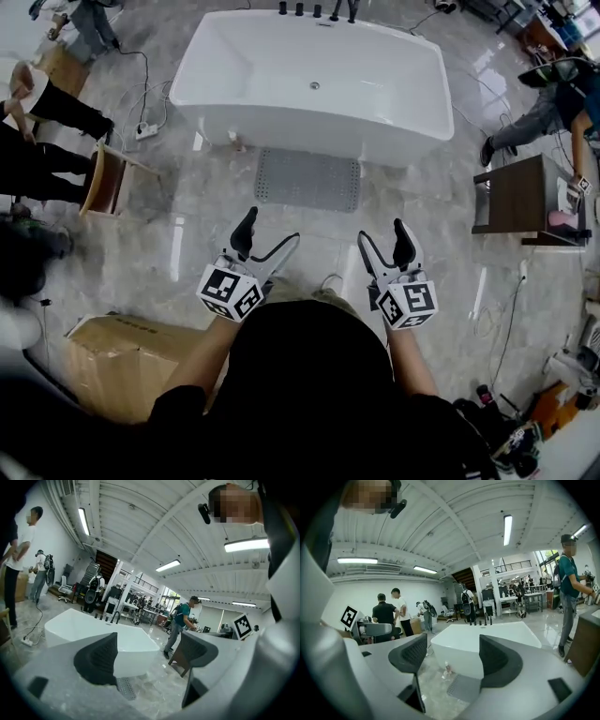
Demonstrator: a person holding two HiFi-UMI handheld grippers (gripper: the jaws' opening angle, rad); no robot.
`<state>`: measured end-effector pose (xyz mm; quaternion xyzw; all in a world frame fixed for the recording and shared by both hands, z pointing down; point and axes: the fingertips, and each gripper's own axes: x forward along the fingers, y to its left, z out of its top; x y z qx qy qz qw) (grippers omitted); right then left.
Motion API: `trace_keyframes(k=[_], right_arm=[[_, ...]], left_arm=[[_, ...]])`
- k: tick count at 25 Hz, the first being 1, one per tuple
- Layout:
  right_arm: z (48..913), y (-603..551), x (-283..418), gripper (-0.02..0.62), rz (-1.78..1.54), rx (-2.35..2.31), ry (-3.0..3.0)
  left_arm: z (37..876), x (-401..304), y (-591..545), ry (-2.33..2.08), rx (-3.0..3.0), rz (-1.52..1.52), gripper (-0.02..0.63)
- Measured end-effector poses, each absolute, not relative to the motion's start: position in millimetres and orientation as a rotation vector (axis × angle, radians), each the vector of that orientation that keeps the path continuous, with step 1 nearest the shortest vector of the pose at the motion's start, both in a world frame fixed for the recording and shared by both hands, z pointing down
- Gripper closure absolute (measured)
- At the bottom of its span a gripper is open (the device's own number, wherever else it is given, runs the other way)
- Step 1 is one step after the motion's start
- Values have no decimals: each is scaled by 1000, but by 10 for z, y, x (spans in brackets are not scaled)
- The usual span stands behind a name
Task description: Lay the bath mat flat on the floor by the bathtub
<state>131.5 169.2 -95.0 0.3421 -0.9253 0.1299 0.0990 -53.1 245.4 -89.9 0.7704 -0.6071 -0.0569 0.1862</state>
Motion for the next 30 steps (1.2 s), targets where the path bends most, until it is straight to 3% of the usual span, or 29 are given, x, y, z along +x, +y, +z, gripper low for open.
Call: trace_keyframes(k=[6, 12, 13, 14, 15, 16, 18, 19, 21, 30], right_arm=[[-1108, 1484, 2016, 282, 352, 1066, -2741], [-1211, 1317, 2254, 285, 406, 1062, -2784], [-1225, 1297, 2274, 298, 413, 1054, -2798], [-1242, 1288, 2292, 363, 410, 1043, -2813], [-1265, 1285, 2307, 465, 398, 1034, -2828], [-1293, 1283, 2319, 516, 380, 1027, -2842], [-1356, 1270, 2345, 557, 336, 1019, -2859], [-1382, 1255, 2365, 565, 315, 1019, -2862], [-1414, 1216, 2409, 572, 284, 1024, -2861], [-1398, 1156, 2566, 580, 213, 1123, -2832]], left_arm=[[-1088, 114, 2281, -1775, 2180, -205, 172], [-1156, 438, 2157, -1817, 2160, -187, 175], [-1163, 471, 2133, -1833, 2157, -175, 175], [-1167, 502, 2113, -1848, 2158, -157, 180], [-1172, 527, 2097, -1861, 2161, -137, 199], [-1183, 545, 2087, -1873, 2165, -119, 245], [-1207, 572, 2075, -1888, 2165, -90, 470], [-1217, 589, 2068, -1891, 2163, -77, 544], [-1240, 653, 2061, -1880, 2188, -56, 588], [-1242, 730, 2039, -1871, 2233, -21, 590]])
